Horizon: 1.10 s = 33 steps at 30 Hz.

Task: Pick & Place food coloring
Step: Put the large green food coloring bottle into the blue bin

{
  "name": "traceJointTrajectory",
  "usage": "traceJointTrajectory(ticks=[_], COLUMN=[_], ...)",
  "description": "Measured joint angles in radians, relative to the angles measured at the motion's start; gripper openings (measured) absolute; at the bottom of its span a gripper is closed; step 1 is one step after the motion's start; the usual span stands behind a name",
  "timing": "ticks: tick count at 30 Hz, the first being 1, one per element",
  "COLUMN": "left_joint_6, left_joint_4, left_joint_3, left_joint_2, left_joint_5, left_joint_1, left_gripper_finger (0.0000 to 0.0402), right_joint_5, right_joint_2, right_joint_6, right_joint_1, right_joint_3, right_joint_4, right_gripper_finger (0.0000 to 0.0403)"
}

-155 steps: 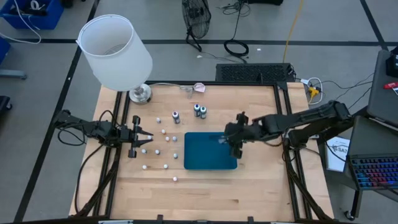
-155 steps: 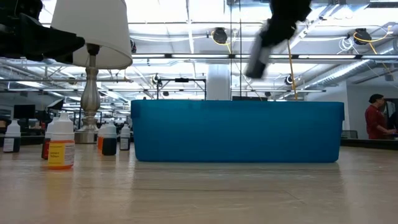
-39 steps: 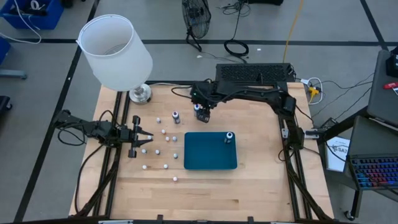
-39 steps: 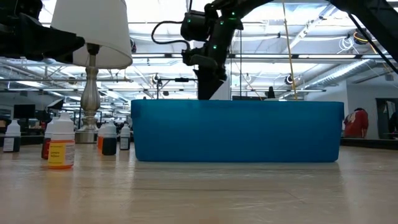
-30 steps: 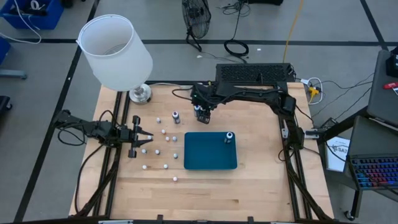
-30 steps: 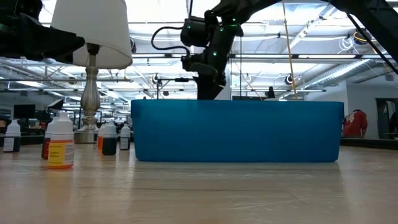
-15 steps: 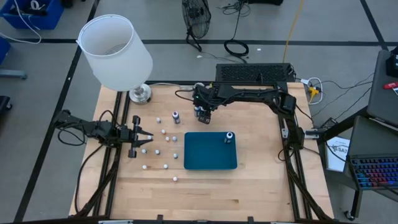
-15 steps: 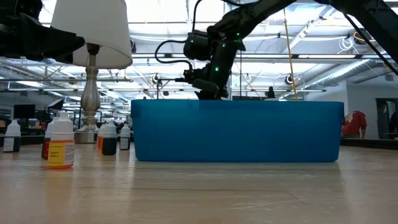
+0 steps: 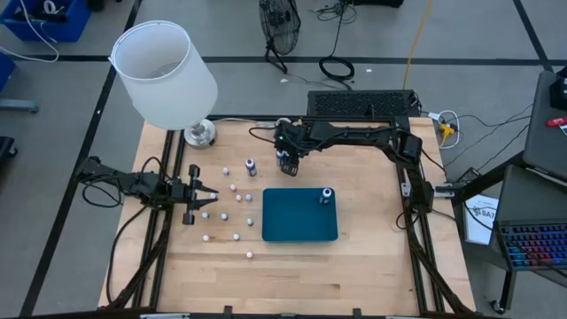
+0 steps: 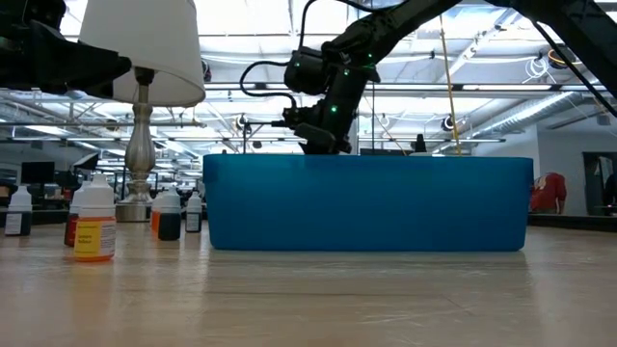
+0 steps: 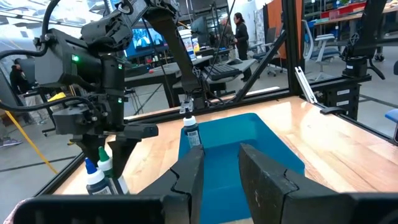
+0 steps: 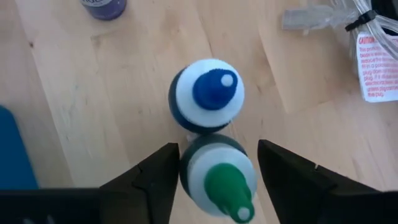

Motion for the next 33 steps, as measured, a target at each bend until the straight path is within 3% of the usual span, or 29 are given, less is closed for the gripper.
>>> traceJointTrajectory(ticks=[9, 21, 33], left_joint_6=[0.000, 0.000, 0.000], left_joint_4=[0.000, 0.000, 0.001], left_joint_3=[0.000, 0.000, 0.000], left_joint_2=[0.000, 0.000, 0.000], left_joint_5=[0.000, 0.000, 0.000], left_joint_1=[0.000, 0.000, 0.000], left_gripper_finger=[0.0106, 0.0106, 0.0106], right_joint_5=[0.000, 0.004, 0.059], right_joint_2=[0.000, -0.036, -0.266], right_joint_6=[0.000, -0.008, 0.048], right_joint_1=[0.000, 0.030, 0.179], right_joint_3=[0.001, 0.000, 0.000], right_joint_4=[-0.001, -0.081, -0.135], right_gripper_finger=[0.0131, 0.0131, 0.0130])
